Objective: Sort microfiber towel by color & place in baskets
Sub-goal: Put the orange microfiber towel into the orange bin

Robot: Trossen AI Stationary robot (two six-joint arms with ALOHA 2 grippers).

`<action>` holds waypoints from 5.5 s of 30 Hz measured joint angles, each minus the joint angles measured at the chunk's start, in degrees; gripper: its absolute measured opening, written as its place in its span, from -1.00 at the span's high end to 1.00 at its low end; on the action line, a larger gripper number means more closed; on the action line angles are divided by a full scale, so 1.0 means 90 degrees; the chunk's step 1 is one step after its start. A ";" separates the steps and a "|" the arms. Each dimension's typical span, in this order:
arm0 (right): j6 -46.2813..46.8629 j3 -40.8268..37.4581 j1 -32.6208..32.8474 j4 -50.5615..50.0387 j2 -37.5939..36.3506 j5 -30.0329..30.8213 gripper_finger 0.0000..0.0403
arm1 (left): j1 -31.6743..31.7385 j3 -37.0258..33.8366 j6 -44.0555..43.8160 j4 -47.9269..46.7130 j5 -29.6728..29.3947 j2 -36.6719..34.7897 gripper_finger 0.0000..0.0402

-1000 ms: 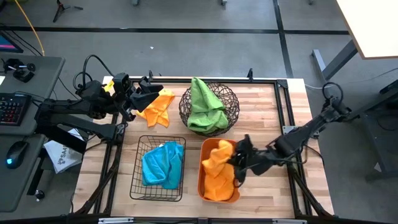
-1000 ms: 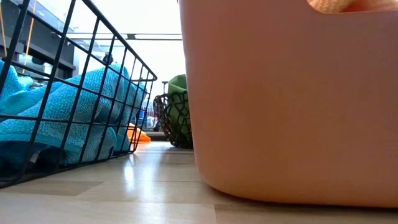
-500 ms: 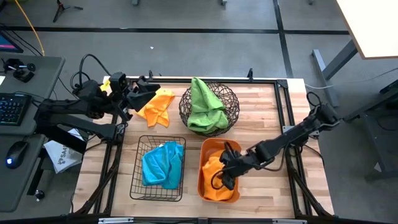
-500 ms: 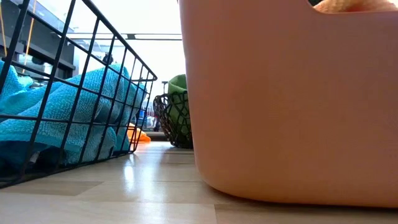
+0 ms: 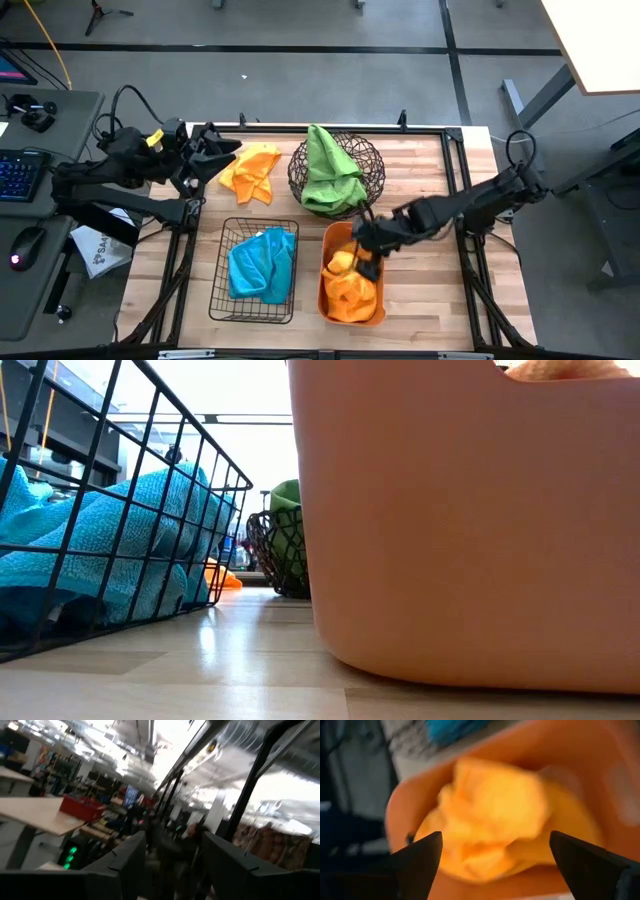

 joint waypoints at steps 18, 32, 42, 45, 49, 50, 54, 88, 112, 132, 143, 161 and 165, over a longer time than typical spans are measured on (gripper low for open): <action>-0.0655 -0.0059 -0.2101 -0.3639 -0.0797 0.2985 -0.82 | 0.1588 0.0147 -0.2401 -0.4844 -0.0965 0.1508 0.10; -0.2313 -0.4209 -0.4792 0.0684 -0.3620 -0.0451 -0.82 | 0.4940 0.1110 -0.1470 -0.7404 0.0294 0.4286 0.10; -0.2089 -0.5019 -0.4766 0.1619 -0.3628 -0.2008 -0.82 | 0.5520 0.1115 -0.0680 -0.7138 0.0483 0.5626 0.10; -0.1837 -0.5020 -0.4671 0.1631 -0.3628 -0.2020 -0.82 | 0.5548 0.1115 -0.0632 -0.7138 0.0169 0.5960 0.10; -0.1640 -0.5020 -0.4518 0.1632 -0.3628 -0.2024 -0.82 | 0.5542 0.1113 -0.0429 -0.6971 -0.0036 0.6327 0.10; -0.1567 -0.5020 -0.4475 0.1645 -0.3628 -0.2023 -0.82 | 0.5529 0.1112 -0.0325 -0.6922 0.0007 0.6421 0.10; -0.1278 -0.5020 -0.4305 0.1696 -0.3628 -0.2020 -0.82 | 0.5440 0.1112 -0.0028 -0.6873 0.0093 0.6762 0.10; 0.2014 -0.5020 -0.3609 0.4933 -0.3626 -0.0207 -0.82 | 0.3449 0.0869 0.0079 -0.4017 0.0482 0.1007 1.00; 0.0283 -0.5020 -0.3602 0.4594 -0.5267 0.0316 -0.82 | -0.0769 0.4216 0.0476 -0.0969 0.0983 0.4746 1.00; 0.0040 -0.5017 -0.3602 0.3191 -0.5719 0.0330 -0.82 | -0.1222 0.4217 -0.0385 -0.0384 0.0887 0.6457 1.00; -0.0170 -0.5017 -0.3602 0.3099 -0.5717 0.0318 -0.82 | -0.1073 0.4183 -0.0385 -0.2360 0.2371 0.6784 1.00; -0.0336 -0.5017 -0.3599 0.2983 -0.5709 0.0757 -0.82 | -0.0529 0.3166 -0.0200 -0.4749 0.2641 0.6521 1.00; -0.0334 -0.5017 -0.3602 0.3008 -0.5702 0.1023 -0.82 | -0.0519 0.3311 0.0076 -0.3887 0.2637 0.6524 1.00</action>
